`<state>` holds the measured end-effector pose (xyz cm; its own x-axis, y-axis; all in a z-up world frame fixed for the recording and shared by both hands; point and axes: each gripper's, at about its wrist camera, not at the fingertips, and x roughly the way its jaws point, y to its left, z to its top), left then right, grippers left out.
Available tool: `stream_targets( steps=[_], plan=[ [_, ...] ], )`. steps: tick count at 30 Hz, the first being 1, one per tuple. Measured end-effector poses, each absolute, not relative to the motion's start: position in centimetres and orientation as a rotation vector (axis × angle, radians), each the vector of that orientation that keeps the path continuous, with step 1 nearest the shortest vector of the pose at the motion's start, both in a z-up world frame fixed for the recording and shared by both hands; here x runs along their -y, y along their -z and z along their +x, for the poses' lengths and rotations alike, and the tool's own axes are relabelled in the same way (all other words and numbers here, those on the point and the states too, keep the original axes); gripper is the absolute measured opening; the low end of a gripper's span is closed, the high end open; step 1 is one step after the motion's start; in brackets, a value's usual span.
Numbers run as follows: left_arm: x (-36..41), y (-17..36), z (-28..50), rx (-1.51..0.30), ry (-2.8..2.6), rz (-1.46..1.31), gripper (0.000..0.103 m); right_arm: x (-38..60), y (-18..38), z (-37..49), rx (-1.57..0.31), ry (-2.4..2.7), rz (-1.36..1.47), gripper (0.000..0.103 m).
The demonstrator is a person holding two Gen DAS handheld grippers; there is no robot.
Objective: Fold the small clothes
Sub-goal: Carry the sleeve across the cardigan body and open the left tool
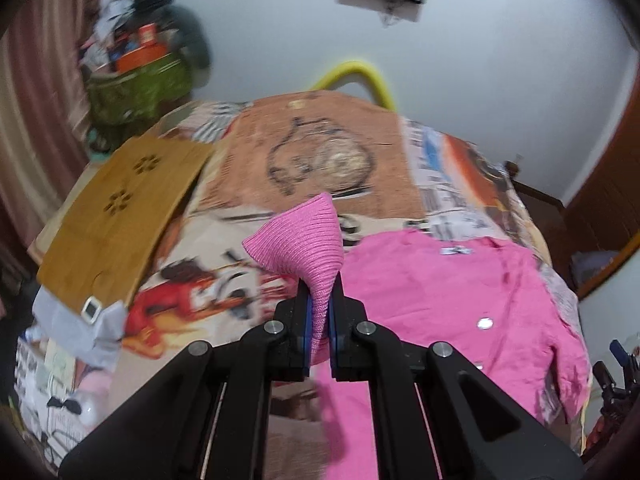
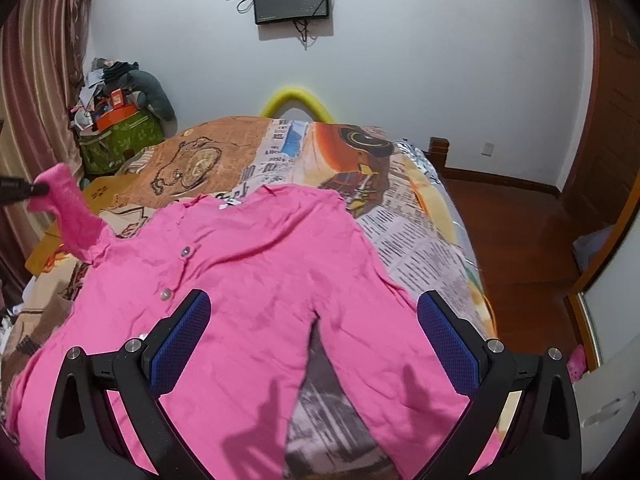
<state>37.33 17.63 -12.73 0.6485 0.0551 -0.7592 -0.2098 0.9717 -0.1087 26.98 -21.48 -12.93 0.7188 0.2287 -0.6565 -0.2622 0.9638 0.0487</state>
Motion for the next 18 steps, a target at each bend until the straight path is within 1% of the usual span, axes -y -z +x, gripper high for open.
stream_targets(
  steps=[4,11,18],
  plan=[
    [-13.8,13.2,39.5,-0.869,-0.087,-0.145,0.005,23.4,13.1,26.6,-0.718,-0.239,-0.048,0.103],
    [-9.1,15.6,42.6,-0.928,0.014,-0.149,0.005,27.0,14.2,26.5,-0.749,-0.179,-0.023,0.102],
    [-5.1,20.0,45.1,-1.039,0.071,-0.115,0.006,30.5,16.0,26.6,-0.821,-0.132,0.062,0.102]
  ],
)
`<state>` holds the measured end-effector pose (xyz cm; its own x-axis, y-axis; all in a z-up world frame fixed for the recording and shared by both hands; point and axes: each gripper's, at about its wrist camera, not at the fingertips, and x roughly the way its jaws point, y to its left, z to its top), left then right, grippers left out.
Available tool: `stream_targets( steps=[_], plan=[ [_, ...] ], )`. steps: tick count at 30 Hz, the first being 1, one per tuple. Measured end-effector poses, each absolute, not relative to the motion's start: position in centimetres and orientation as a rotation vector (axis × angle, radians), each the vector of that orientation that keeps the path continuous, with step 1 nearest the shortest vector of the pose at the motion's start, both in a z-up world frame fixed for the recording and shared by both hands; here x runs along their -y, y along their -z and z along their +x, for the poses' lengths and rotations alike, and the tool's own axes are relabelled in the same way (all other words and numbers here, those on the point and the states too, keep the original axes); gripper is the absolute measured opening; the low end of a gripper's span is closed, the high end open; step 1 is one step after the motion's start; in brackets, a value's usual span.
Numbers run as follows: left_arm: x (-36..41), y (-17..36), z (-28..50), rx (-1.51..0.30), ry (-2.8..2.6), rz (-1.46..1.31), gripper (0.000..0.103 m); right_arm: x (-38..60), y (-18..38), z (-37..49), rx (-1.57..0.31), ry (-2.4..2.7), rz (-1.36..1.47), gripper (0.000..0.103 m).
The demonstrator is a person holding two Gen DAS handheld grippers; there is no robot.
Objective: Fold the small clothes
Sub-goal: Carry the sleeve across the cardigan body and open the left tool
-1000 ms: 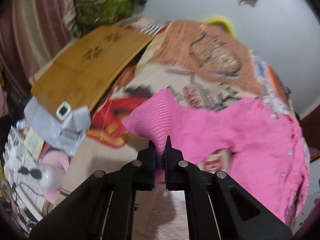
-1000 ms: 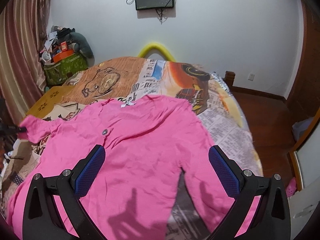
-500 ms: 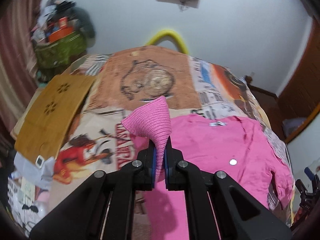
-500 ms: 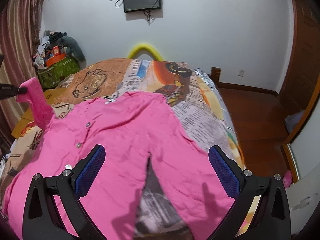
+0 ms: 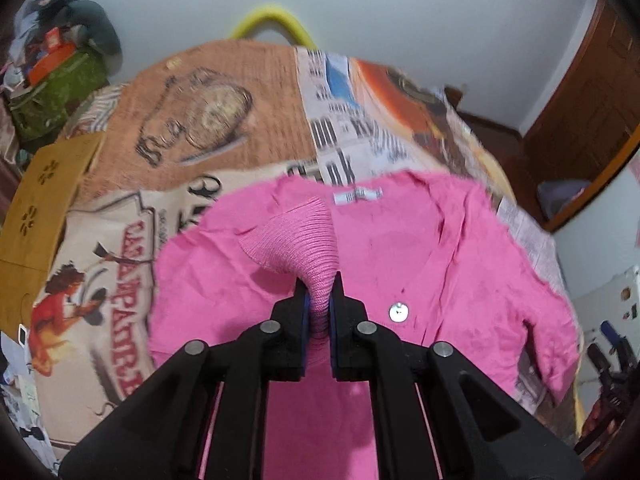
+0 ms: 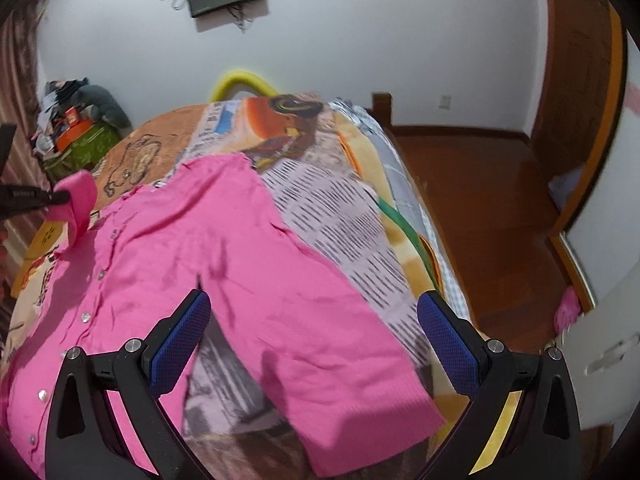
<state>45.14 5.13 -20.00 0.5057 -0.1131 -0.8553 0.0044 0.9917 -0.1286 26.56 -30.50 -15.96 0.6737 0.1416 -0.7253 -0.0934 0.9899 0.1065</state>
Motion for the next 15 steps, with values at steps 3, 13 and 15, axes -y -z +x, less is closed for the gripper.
stream_targets(
  steps=[3,13,15],
  plan=[
    [-4.2,21.7,45.5,-1.080,0.074,-0.092,0.007,31.7,16.5,26.4,-0.844,-0.105,0.074,0.103],
    [-2.7,21.6,44.1,-1.076,0.098,-0.016,0.056,34.7,17.5,25.9,-0.905,-0.040,0.129,0.102],
    [-3.2,20.7,43.4,-1.060,0.086,-0.008,0.062,34.9,17.6,25.8,-0.910,-0.043,0.136,0.102]
  ],
)
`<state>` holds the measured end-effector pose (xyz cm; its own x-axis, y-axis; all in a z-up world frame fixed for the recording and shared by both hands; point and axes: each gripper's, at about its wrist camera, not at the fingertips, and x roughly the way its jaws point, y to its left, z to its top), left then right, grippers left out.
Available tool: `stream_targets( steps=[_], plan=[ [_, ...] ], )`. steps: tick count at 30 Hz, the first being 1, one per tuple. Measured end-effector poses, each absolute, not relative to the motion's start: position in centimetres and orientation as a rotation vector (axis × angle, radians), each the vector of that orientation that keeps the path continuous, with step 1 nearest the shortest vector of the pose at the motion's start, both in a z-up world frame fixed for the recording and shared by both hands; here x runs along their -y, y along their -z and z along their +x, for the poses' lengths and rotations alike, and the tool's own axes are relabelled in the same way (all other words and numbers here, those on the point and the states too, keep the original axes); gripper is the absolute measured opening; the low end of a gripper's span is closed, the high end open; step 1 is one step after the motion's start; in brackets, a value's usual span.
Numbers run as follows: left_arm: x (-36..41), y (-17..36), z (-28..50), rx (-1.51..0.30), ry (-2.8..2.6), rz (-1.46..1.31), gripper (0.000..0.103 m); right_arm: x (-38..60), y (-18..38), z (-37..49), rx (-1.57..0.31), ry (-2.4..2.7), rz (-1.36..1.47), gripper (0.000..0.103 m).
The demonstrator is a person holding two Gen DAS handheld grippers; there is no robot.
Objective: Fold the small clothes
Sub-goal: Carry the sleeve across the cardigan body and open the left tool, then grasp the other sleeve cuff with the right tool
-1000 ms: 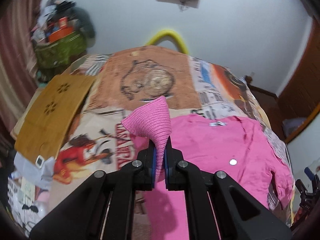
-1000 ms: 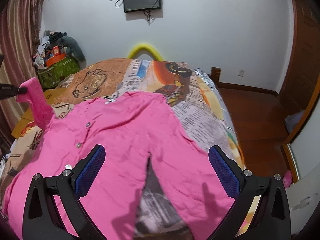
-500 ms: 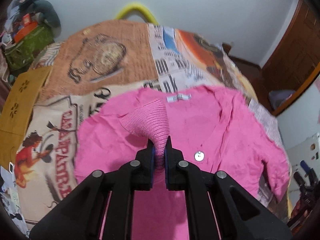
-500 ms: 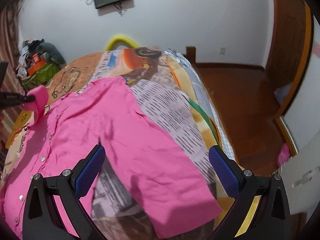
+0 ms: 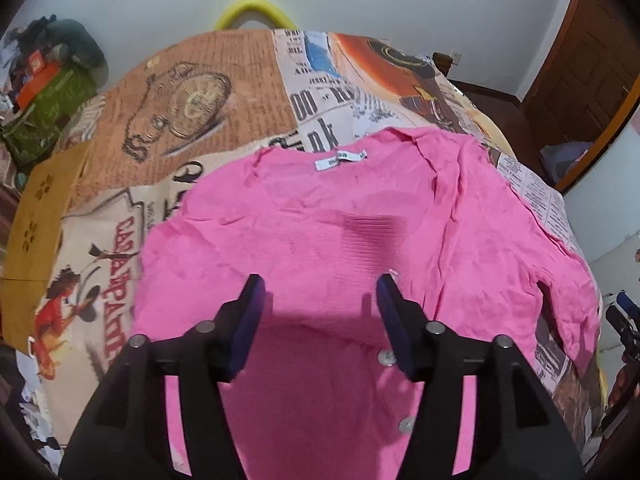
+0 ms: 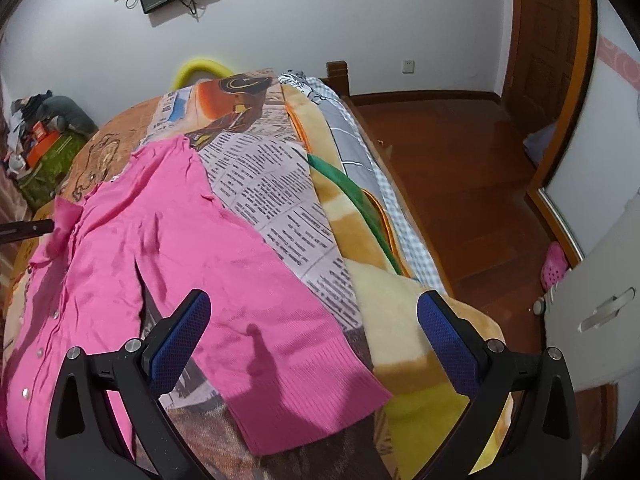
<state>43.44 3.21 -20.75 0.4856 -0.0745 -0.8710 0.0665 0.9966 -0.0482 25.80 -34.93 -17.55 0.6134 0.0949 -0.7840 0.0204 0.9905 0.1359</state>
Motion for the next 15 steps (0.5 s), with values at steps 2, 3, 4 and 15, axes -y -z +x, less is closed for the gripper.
stream_targets(
  steps=[2,3,4,15],
  plan=[
    [-3.9,20.0,42.8,-1.043,0.066,-0.007,0.067,35.0,17.7,25.9,-0.916,-0.053,0.138,0.102],
    [-4.6,19.5,42.2,-1.032,0.047,-0.007,0.069,35.1,17.9,25.9,-0.925,-0.055,0.140,0.102],
    [-5.2,19.2,41.8,-1.028,0.034,-0.010,0.069,35.2,18.1,25.9,-0.934,-0.057,0.142,0.100],
    [-10.2,18.4,37.3,-1.030,-0.047,-0.088,0.070,36.9,20.8,24.6,-1.037,-0.065,0.245,0.076]
  ],
)
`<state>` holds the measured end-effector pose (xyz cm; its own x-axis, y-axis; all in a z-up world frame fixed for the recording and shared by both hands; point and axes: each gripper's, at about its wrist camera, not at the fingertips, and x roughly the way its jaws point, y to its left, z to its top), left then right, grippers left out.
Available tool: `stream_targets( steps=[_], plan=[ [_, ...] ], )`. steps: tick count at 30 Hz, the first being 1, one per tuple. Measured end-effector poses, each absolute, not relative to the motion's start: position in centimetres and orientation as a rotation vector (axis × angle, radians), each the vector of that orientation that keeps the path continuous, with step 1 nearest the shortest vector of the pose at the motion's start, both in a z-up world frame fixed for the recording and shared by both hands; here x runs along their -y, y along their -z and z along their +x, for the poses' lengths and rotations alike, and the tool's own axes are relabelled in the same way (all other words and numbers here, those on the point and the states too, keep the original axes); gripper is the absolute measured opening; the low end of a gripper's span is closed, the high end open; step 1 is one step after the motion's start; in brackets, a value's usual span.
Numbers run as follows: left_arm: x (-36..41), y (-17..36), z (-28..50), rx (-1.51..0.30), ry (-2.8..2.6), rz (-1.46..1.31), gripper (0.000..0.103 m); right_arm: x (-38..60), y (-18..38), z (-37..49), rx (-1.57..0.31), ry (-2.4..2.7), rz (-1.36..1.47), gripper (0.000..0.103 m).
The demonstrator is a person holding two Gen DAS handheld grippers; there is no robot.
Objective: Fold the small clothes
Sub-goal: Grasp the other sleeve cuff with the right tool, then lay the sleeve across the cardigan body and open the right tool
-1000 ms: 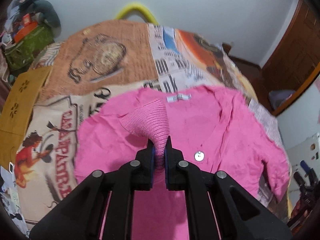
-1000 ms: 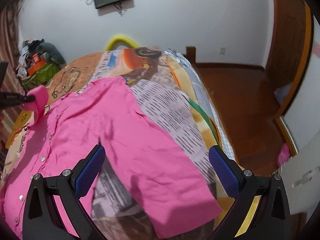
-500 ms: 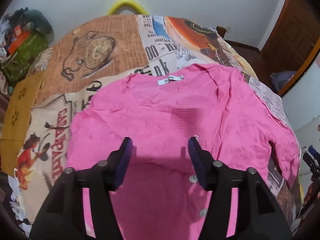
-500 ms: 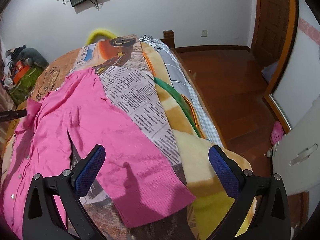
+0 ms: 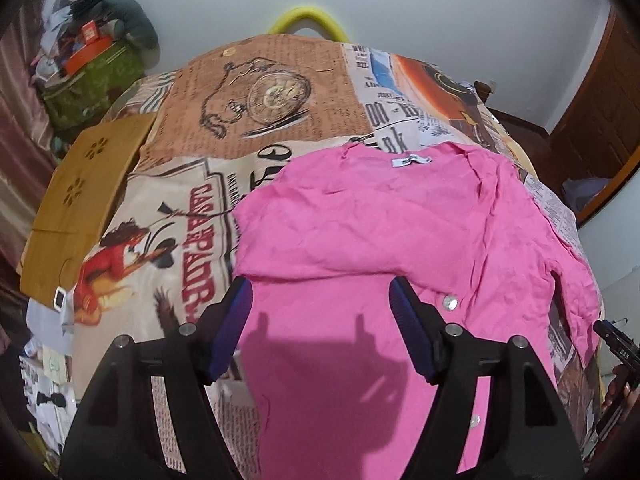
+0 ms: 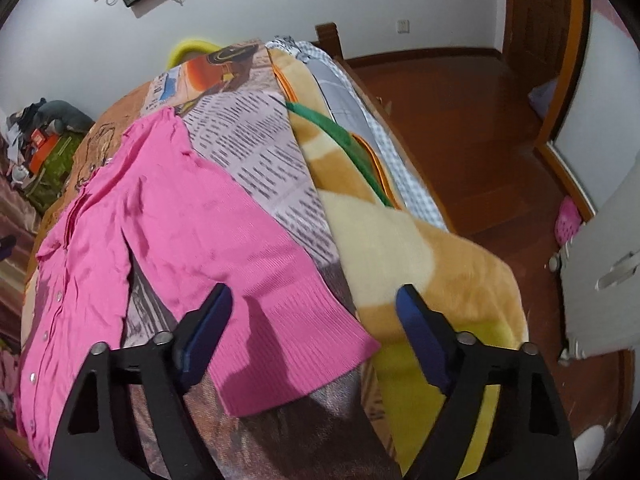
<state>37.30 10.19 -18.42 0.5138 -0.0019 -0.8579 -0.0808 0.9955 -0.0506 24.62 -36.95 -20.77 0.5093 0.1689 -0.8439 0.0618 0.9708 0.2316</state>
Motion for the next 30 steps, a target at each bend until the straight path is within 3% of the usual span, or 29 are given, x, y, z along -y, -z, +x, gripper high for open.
stream_targets(
  steps=[8,11,12,13,30],
  plan=[
    [-9.8,18.4,36.0,-1.017,-0.057,-0.046,0.070,36.8,21.6,23.9,-1.060,-0.069,0.193,0.046],
    [-10.1,18.4,35.9,-1.017,-0.056,-0.061,0.070,37.0,21.1,23.6,-1.047,-0.063,0.183,0.024],
    [-10.2,18.4,35.8,-1.016,-0.057,-0.067,0.070,37.0,20.9,23.5,-1.041,-0.054,0.176,0.011],
    [-10.4,18.4,35.7,-1.015,-0.058,-0.070,0.070,37.2,20.6,23.4,-1.032,-0.055,0.183,0.008],
    [-14.5,18.1,33.6,-0.970,-0.116,-0.100,0.070,30.1,9.9,26.0,-0.798,-0.327,0.152,0.006]
  ],
)
